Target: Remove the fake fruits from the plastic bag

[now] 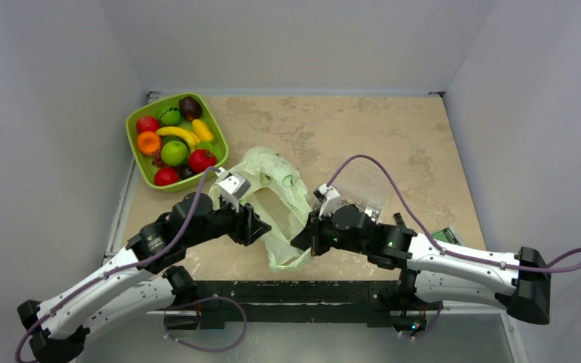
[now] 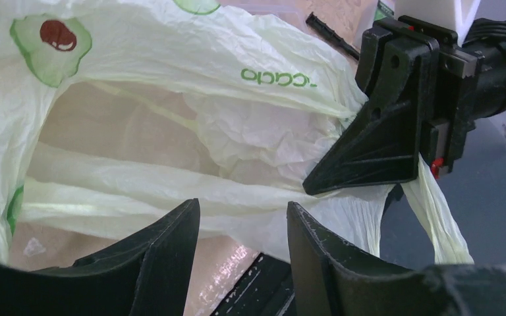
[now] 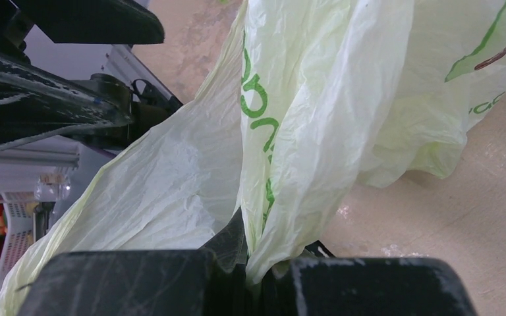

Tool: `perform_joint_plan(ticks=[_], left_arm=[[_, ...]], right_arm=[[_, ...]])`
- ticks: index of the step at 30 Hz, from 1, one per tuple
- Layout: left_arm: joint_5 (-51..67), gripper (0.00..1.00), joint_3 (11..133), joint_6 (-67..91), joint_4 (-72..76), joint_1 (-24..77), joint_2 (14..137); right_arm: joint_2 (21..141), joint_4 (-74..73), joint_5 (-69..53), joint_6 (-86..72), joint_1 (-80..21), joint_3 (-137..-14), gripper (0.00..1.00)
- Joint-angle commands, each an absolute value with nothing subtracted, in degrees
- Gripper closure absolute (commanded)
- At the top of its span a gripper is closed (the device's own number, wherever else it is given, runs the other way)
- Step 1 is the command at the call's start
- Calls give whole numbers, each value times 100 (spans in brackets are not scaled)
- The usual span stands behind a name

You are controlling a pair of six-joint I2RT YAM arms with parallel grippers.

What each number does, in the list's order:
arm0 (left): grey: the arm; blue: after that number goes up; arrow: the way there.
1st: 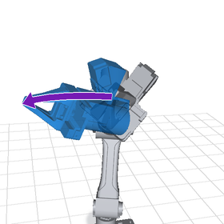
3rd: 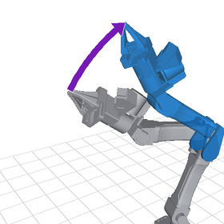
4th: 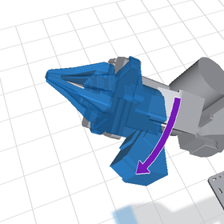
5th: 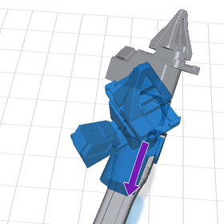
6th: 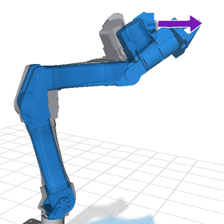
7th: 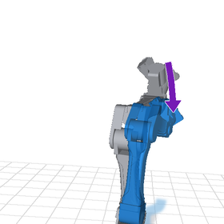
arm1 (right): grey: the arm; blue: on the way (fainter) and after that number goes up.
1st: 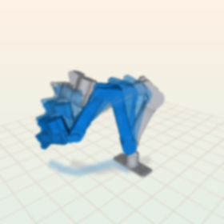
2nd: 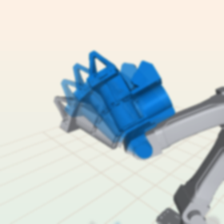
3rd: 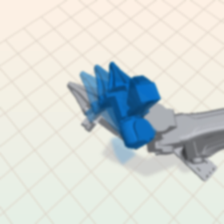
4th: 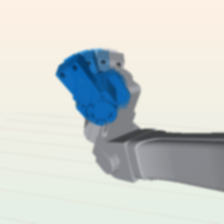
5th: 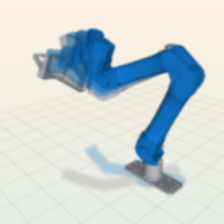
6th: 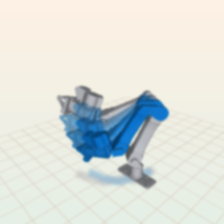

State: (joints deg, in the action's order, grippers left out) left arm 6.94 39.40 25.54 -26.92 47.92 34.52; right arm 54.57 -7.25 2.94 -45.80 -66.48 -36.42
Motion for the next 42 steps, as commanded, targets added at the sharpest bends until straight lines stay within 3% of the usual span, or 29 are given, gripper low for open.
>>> perform_joint_plan(ticks=[1,10,19,23,25,29,34,42], left_arm=[[-572,50,4380,2293,-2203,5405,4363],[-1988,46,4214,2575,-921,5399,5822],[-1485,44,4111,3309,445,4844,7384],[-1753,44,4329,3343,376,4665,7707],[-1868,40,4379,3328,435,4463,7752],[-1781,18,4506,3221,814,3905,7876],[-1894,1,5081,2886,722,3622,8274],[-1552,0,5127,2959,805,3447,8637]], right_arm=[[5227,-827,159,-4457,-6680,-3855,100],[5122,-920,226,-4474,-6680,-3779,100],[5133,-1036,205,-4442,-6680,-3801,100],[5142,-1061,129,-4430,-6680,-3755,100],[5144,-1053,62,-4430,-6677,-3725,100],[5174,-924,-185,-4390,-6675,-3660,100],[5431,-797,-726,-4189,-6688,-3573,100],[5884,-858,-337,-4155,-6689,-3247,100]])
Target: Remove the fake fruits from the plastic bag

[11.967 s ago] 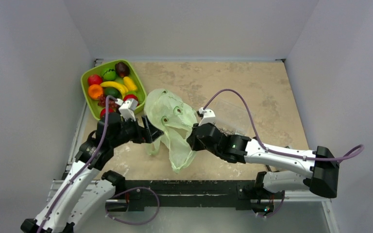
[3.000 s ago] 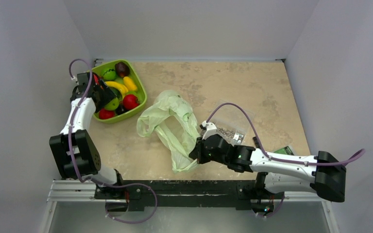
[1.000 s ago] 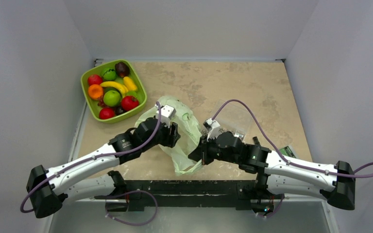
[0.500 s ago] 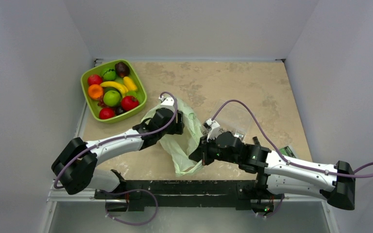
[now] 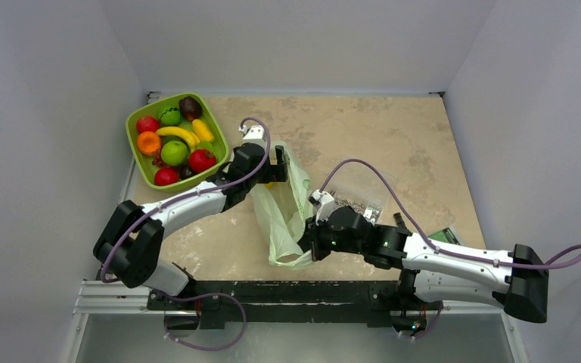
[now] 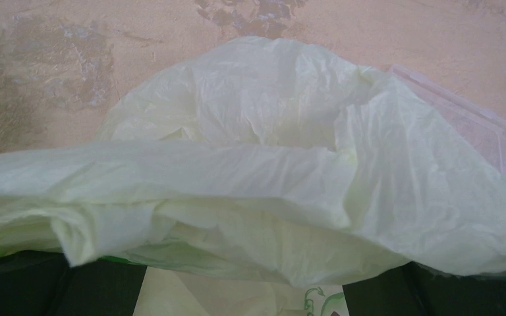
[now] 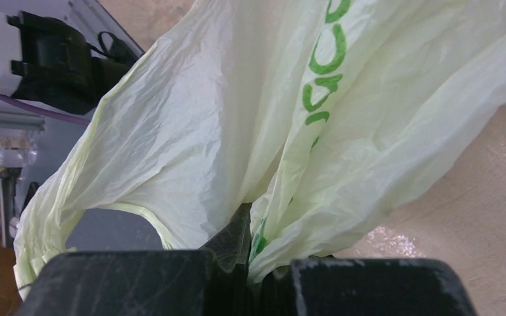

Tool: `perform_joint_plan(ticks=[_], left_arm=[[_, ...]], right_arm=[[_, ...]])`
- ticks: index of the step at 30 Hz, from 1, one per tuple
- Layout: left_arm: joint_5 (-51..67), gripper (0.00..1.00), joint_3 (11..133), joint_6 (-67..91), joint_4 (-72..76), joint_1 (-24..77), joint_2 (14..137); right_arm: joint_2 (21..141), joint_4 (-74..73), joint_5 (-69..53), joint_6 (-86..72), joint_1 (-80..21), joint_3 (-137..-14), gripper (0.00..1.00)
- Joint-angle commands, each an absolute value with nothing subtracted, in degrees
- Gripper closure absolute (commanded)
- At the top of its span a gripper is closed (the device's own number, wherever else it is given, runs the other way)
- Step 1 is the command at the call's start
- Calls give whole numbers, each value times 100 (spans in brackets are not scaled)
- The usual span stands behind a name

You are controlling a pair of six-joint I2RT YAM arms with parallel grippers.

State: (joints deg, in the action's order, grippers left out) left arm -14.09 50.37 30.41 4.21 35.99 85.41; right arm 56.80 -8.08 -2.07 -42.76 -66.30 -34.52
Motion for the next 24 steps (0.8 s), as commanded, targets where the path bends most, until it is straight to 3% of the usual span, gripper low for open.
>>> perform_joint_plan(ticks=[1,8,17,24], left_arm=[[-1323,0,5082,2879,970,3450,8682],[-1381,7,5320,2347,618,3455,9038],[-2583,9,5577,1650,246,3558,9300],[-3220,24,5702,1258,558,3578,9488]], right_arm=[[5961,-784,-327,-4168,-6697,-3173,100],[6240,-302,-404,-4260,-6709,-3053,100],[6127,-241,-405,-4280,-6724,-3049,100],[6108,-236,-409,-4307,-6724,-3058,100]])
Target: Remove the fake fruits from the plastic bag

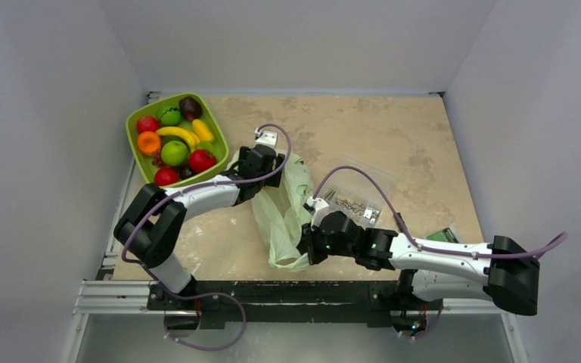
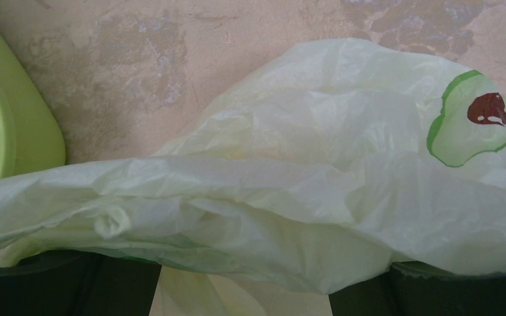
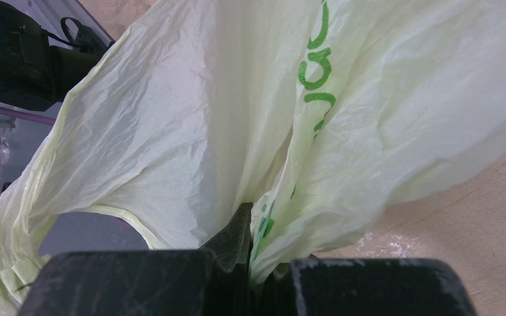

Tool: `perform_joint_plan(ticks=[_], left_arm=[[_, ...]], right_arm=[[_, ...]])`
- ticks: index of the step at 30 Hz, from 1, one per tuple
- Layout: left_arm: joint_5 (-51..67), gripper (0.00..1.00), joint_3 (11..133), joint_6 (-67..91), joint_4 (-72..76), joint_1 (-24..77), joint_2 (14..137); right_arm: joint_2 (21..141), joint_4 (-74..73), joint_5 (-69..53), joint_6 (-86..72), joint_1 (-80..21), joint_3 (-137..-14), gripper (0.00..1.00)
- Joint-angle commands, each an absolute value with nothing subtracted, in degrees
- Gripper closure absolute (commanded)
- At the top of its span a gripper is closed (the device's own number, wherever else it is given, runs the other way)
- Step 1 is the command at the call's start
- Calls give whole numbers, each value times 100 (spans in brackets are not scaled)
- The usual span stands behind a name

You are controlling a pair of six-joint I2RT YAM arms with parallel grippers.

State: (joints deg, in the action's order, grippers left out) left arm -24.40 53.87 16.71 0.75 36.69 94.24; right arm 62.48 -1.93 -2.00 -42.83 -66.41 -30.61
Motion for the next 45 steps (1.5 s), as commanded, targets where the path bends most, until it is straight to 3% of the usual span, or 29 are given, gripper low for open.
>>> perform_joint_plan(ticks=[1,9,17,25,32,33,34,35,45], left_arm=[[-3179,24,5759,1265,583,3579,9530],[-3056,25,6113,1397,455,3593,9940],[-2809,64,5997,1394,524,3603,9722],[-1638,75,5793,1836,-450,3582,8694],[-574,69,5754,2078,-1407,3532,8598],[-446,66,5650,2130,-1365,3527,8619],[-287,63,5533,2169,-1242,3529,8628],[-129,60,5387,2196,-1014,3525,8650],[142,30,5041,2309,-624,3525,8747]], right_arm=[[6102,-256,-398,-4308,-6719,-3059,100],[6074,-290,-395,-4311,-6724,-3079,100],[6047,-286,-382,-4298,-6723,-3044,100],[6289,-123,-356,-4212,-6719,-3089,100],[6440,-30,-369,-4140,-6723,-3144,100],[6442,11,-369,-4141,-6723,-3139,100],[6449,23,-369,-4139,-6724,-3131,90],[6451,34,-374,-4140,-6724,-3130,100],[6340,7,-354,-4178,-6724,-3091,100]])
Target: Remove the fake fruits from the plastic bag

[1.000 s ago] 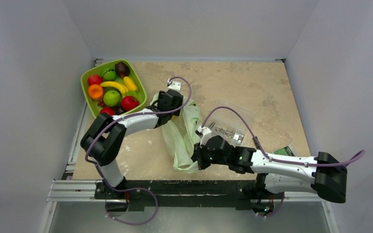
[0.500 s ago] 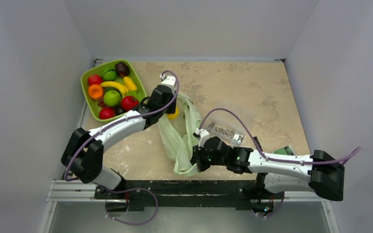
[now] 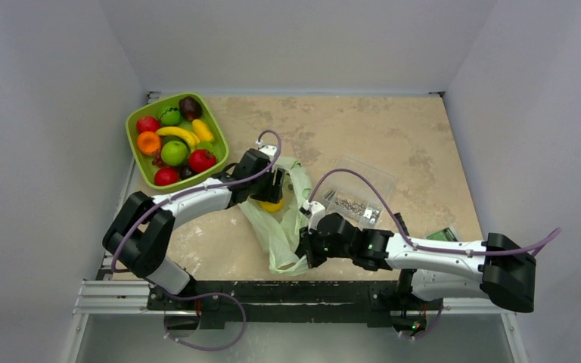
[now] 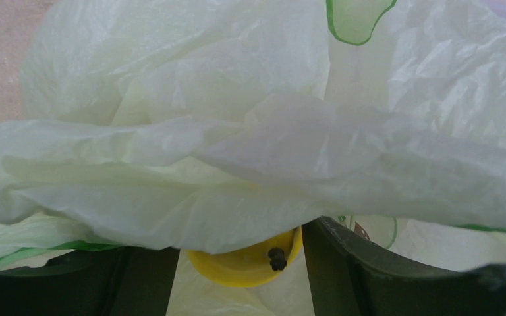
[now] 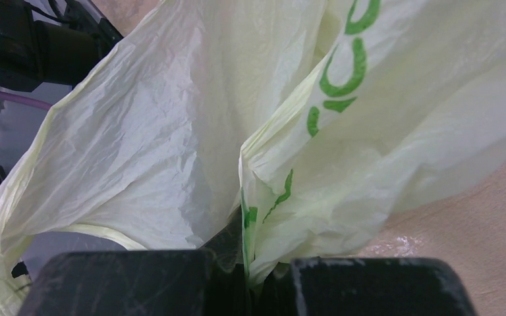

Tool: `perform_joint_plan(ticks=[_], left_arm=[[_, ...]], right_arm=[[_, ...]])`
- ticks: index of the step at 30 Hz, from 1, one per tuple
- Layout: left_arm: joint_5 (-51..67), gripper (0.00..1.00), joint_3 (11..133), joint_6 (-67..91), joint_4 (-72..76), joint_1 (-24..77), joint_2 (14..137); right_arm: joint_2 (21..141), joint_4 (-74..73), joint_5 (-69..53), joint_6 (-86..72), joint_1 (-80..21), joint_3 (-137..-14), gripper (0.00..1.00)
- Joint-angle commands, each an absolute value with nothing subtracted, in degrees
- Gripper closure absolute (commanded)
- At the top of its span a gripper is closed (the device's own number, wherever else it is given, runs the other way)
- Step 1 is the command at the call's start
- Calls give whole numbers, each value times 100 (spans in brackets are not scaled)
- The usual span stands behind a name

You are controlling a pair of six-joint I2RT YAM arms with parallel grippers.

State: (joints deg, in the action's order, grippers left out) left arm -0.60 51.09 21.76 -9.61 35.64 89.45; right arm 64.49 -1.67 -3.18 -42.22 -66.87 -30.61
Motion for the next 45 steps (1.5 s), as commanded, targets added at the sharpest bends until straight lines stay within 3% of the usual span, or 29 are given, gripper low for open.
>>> perform_joint_plan(ticks=[1,9,14,16,20,31,34,40,45], left_arm=[[102,28,4973,2331,-577,3527,8627],[-266,27,4799,2288,-632,3615,7815],[-352,35,4805,2234,-752,3695,7614],[-344,44,4830,2232,-769,3708,7653],[-412,49,4889,2207,-701,3748,7878],[-814,48,5175,2110,-589,3779,8696],[-826,56,5285,2064,-591,3786,8848],[-833,90,5274,2004,-886,3806,8398],[-534,99,5163,2046,-1305,3811,7634]], right_arm=[[6312,9,-344,-4183,-6724,-3075,100],[6348,9,-374,-4194,-6721,-3084,100],[6465,15,-419,-4180,-6724,-3141,100],[6509,31,-445,-4168,-6724,-3179,100],[6556,50,-474,-4151,-6724,-3216,100],[6513,28,-474,-4179,-6724,-3200,100],[6537,60,-483,-4199,-6724,-3200,100],[6580,75,-401,-4219,-6724,-3223,100],[6673,58,-284,-4229,-6724,-3340,100]])
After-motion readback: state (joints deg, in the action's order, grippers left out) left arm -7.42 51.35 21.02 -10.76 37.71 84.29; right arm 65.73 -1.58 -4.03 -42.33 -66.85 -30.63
